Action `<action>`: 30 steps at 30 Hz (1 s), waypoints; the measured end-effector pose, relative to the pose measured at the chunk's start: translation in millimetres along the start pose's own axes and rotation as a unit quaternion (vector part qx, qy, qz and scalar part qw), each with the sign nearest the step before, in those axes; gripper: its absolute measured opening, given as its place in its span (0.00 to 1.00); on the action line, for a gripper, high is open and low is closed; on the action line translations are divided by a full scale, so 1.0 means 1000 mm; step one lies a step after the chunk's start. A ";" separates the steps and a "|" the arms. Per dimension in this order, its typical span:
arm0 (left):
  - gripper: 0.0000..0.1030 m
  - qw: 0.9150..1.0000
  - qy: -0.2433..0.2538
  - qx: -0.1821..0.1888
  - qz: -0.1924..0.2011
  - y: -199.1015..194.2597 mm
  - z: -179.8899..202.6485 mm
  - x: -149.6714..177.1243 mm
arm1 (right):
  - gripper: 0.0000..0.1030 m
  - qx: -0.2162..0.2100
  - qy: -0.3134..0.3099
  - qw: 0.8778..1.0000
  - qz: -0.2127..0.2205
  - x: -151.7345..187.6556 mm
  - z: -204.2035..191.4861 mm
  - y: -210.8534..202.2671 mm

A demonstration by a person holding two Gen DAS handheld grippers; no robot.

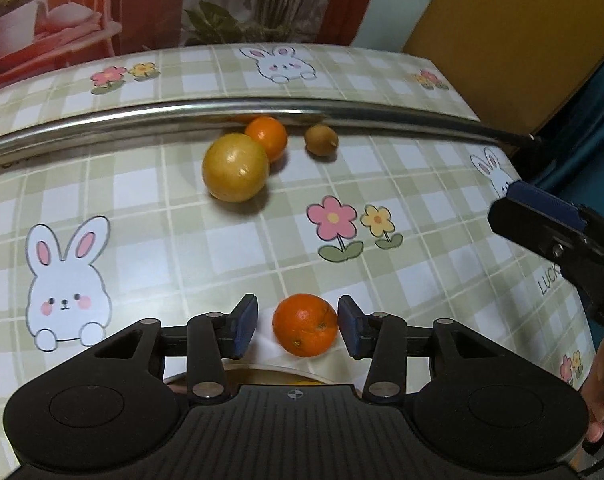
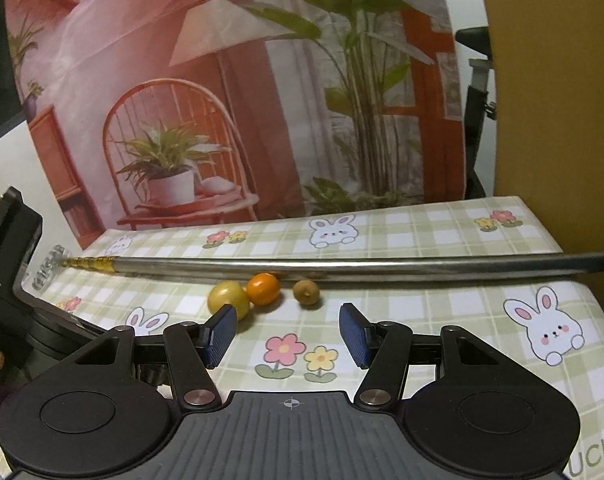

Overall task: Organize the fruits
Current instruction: 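Close the left tool on a tangerine while the right tool grasps a small brown fruit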

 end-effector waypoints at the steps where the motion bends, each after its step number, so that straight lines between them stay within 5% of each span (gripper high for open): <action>1: 0.45 1.000 0.003 0.002 -0.004 0.002 0.001 0.001 | 0.52 0.000 0.003 1.000 0.000 0.000 0.002 0.001; 10: 0.38 0.999 0.020 -0.023 0.012 -0.006 0.003 0.002 | 0.52 0.002 0.016 1.000 -0.006 0.003 0.017 0.010; 19: 0.38 0.995 -0.025 -0.045 0.081 -0.081 -0.020 0.011 | 0.52 0.008 -0.011 1.000 -0.003 0.005 0.017 0.006; 30: 0.38 0.973 -0.094 -0.141 0.158 -0.168 -0.077 0.056 | 0.52 -0.012 -0.039 0.998 0.039 -0.013 0.003 0.020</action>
Point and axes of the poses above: each gripper's, at about its wrist camera, not at the fingertips, and y roughly the way its jaws point, z to its right, x to its underside, the point moved 10 cm from there along y, roughly the way its jaws point, and after that the axes turned 12 degrees about y, right-handed, at the moved point
